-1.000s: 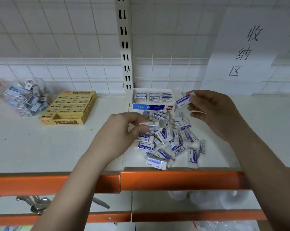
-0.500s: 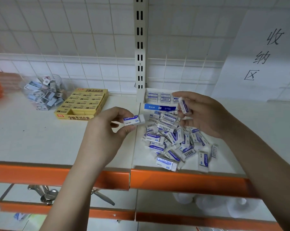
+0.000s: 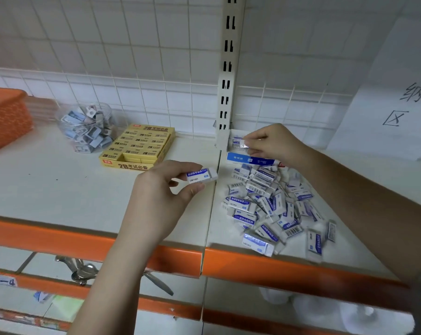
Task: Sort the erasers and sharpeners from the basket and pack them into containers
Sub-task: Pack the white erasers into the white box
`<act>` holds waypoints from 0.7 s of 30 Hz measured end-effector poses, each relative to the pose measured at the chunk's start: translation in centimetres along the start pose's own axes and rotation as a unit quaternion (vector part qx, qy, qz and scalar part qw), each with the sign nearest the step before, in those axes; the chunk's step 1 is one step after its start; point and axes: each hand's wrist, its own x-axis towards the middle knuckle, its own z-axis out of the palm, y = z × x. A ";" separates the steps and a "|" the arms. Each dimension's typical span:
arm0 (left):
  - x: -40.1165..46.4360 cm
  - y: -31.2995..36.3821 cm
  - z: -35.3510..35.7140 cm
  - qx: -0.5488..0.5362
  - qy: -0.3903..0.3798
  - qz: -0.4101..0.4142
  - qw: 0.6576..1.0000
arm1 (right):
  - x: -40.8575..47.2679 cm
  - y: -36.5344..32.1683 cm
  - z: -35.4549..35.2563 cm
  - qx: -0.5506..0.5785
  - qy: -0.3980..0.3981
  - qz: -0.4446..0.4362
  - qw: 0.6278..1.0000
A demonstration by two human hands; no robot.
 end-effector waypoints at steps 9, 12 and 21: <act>0.4 -0.8 -0.4 0.017 0.007 -0.010 1.000 | 0.9 0.4 -0.1 -0.142 -0.026 -0.018 0.989; 0.4 -1.0 -0.5 0.018 0.001 -0.013 1.000 | 1.1 0.3 0.4 -0.163 -0.021 -0.036 0.986; 0.6 -1.2 -0.7 0.012 0.003 -0.027 1.000 | 1.8 -0.1 2.2 -0.216 0.040 -0.038 0.975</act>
